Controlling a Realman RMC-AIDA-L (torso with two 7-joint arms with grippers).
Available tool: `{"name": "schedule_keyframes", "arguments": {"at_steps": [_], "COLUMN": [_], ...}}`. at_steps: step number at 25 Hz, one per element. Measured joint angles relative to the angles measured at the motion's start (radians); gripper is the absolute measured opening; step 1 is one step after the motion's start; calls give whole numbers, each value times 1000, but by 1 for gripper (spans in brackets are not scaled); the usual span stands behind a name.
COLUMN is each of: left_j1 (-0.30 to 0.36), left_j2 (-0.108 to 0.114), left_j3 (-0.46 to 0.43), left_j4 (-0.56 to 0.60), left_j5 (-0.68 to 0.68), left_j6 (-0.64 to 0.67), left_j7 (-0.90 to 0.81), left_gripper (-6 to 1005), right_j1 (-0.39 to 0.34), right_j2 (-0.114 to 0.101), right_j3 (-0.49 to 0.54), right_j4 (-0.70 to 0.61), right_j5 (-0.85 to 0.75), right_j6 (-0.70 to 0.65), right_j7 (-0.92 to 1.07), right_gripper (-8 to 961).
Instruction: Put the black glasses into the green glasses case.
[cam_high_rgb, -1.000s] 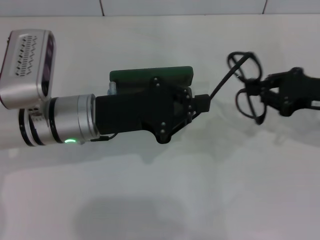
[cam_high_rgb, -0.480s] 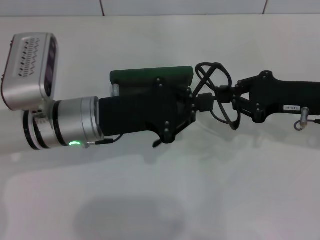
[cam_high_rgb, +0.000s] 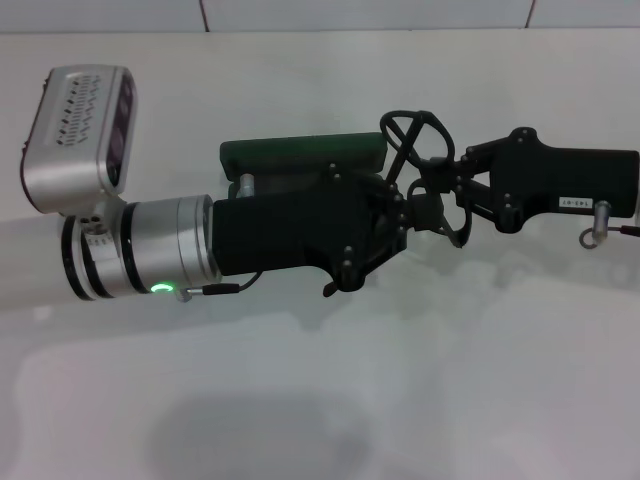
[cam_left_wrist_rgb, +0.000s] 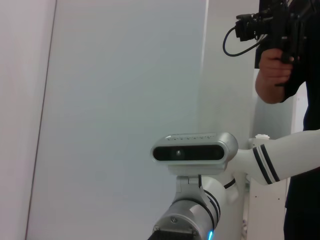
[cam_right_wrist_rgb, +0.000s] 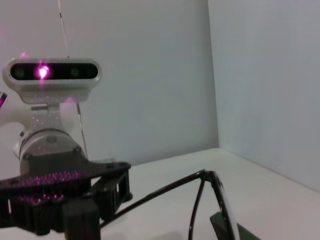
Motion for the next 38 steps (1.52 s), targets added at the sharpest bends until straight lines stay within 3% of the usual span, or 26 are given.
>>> {"name": "schedule_keyframes", "arguments": {"at_steps": [16, 27, 38], "left_j1": [-27, -36, -39], "left_j2": [-4, -6, -5], "left_j3": [-2, -2, 0], "left_j4": [-37, -39, -39], "left_j5": [-9, -10, -9], "left_j6": [-6, -16, -10], "left_j7": [-17, -29, -29], "left_gripper": [16, 17, 18], "right_j1": [32, 36, 36], "right_j2": [0, -1, -3], "right_j3": [-6, -102, -107], "right_j4": [-6, -13, -14], "right_j5": [49, 101, 106], "right_j6": [-65, -92, -106], "right_j7": [0, 0, -1], "right_gripper": [82, 82, 83]}}
